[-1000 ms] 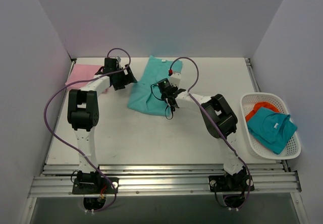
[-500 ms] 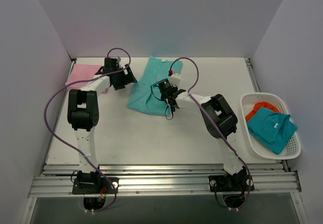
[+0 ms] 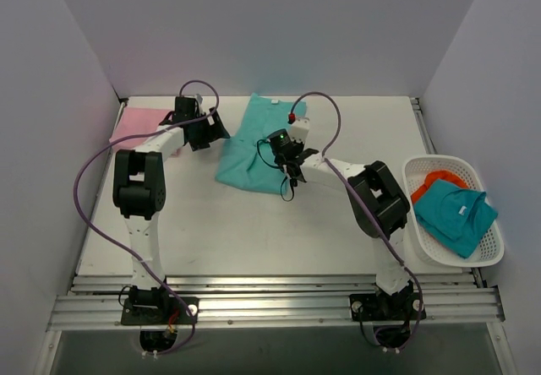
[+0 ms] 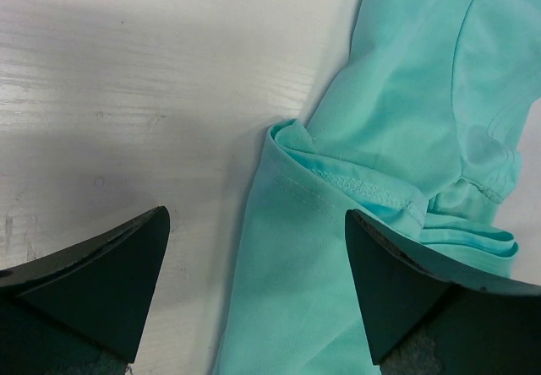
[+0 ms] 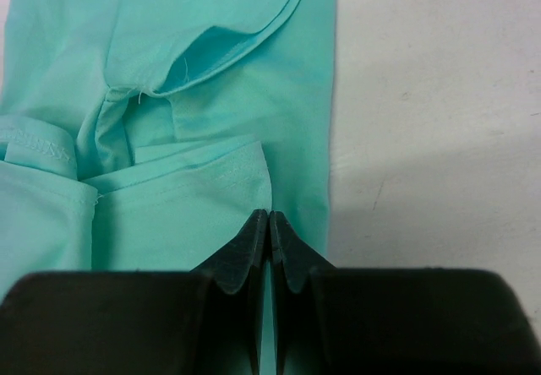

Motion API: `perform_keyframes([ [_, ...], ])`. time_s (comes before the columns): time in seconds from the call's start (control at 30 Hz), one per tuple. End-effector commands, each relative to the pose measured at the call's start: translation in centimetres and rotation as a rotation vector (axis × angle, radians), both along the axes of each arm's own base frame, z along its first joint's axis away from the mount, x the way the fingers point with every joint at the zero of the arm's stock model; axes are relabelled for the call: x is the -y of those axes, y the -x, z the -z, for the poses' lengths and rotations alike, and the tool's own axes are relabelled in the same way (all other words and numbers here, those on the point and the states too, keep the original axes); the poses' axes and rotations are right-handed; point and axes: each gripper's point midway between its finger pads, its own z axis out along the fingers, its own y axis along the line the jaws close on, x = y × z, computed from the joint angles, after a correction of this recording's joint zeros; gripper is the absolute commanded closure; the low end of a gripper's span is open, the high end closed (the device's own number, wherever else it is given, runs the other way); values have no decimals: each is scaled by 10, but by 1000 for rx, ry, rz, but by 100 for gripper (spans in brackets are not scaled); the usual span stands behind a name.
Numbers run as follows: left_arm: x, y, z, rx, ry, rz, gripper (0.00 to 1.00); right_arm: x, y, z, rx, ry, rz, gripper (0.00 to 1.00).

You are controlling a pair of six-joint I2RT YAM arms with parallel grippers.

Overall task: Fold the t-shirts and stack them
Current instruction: Fold the tshirt

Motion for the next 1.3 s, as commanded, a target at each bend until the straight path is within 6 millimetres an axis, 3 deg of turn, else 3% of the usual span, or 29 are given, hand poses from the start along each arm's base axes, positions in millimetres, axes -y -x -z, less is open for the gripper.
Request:
perform_keyframes([
  [0.0,-2,-11,-11,49,19,-3,6,20,1,-23,39,28,63,100],
  [0.23,-2,-11,-12,51,17,-3,6,36,7,-18,27,62,128,100],
  [0.37,-2,-11,-10,48,19,-3,6,53,18,-1,-13,96,197,100],
  [0.63,-2,-10,-10,47,15,-3,6,52,14,40,-90,103,186,100],
  [0.67,-3,-10,-10,48,14,-4,6,52,15,46,-103,108,185,94],
  [0.7,-3,-10,-11,49,14,-4,6,53,15,49,-107,108,192,69],
  [0.8,-4,-8,-18,61,9,-16,6,55,17,48,-107,106,206,16],
  [0.83,-5,-6,-18,64,7,-20,6,59,20,49,-108,116,212,6],
  [0.93,-11,-4,-41,118,-13,-57,6,65,23,34,-78,114,232,1],
  [0.97,-12,1,-40,113,-22,-63,6,69,26,25,-66,111,238,0],
  [1.0,-14,2,-57,143,-25,-75,6,71,29,21,-59,107,242,0],
  [1.13,-27,20,-80,189,-54,-153,6,80,45,-4,-25,78,248,0],
  [1.17,-33,26,-96,220,-63,-184,6,78,49,-19,3,53,247,0],
  [1.2,-37,38,-83,191,-75,-202,6,82,58,-18,0,57,247,0],
  [1.27,-40,51,-85,185,-63,-225,6,82,67,-26,15,40,244,0],
])
